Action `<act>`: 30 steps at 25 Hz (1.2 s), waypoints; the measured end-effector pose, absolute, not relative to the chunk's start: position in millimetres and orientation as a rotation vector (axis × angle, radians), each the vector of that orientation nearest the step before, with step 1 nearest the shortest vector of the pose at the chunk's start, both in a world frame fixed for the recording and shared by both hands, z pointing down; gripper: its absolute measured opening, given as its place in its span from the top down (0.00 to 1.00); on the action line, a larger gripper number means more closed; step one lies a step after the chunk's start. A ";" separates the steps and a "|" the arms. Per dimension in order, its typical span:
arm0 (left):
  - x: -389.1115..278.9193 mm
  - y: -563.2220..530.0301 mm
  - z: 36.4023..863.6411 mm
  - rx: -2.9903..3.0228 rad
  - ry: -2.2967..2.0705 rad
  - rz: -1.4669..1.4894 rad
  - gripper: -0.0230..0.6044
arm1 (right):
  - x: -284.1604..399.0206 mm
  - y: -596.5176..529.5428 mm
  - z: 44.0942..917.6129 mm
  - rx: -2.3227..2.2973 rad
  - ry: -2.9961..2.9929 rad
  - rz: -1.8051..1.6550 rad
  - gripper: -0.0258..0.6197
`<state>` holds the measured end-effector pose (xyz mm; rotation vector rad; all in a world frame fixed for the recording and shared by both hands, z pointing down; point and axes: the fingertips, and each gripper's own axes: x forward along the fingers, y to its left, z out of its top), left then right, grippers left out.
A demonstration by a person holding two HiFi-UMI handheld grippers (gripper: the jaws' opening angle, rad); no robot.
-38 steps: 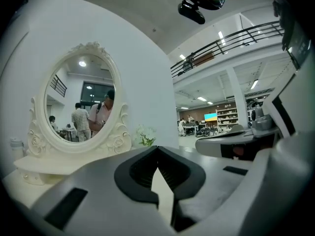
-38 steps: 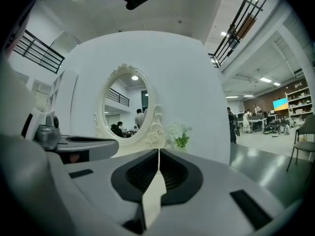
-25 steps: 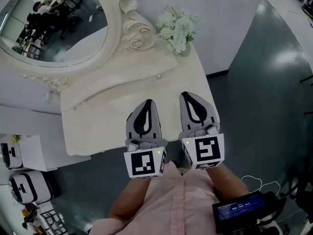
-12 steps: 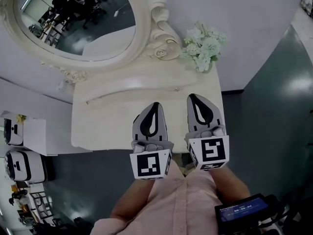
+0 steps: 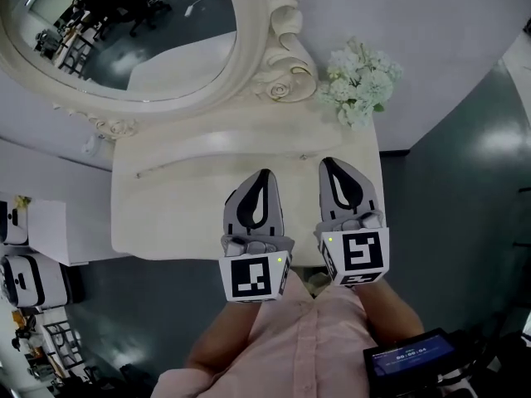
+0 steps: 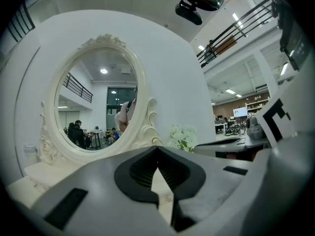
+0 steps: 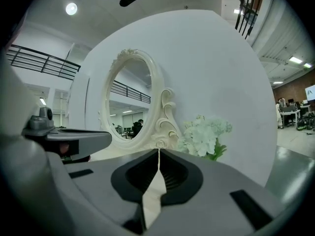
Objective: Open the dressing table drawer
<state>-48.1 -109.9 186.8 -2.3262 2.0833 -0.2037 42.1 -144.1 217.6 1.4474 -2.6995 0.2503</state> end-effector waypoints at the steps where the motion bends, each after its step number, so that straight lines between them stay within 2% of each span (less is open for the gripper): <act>1: -51.3 -113.7 189.1 -2.338 2.086 -0.199 0.93 | 39.1 -147.3 220.4 1.449 -2.690 0.256 0.93; 15: -99.4 -157.3 256.5 -2.479 2.145 -0.291 0.93 | 0.1 -176.4 307.0 1.412 -2.503 0.414 0.93; 30: -120.6 -168.0 322.5 -2.573 2.150 -0.435 0.93 | -3.9 -180.5 396.6 1.411 -2.332 0.582 0.93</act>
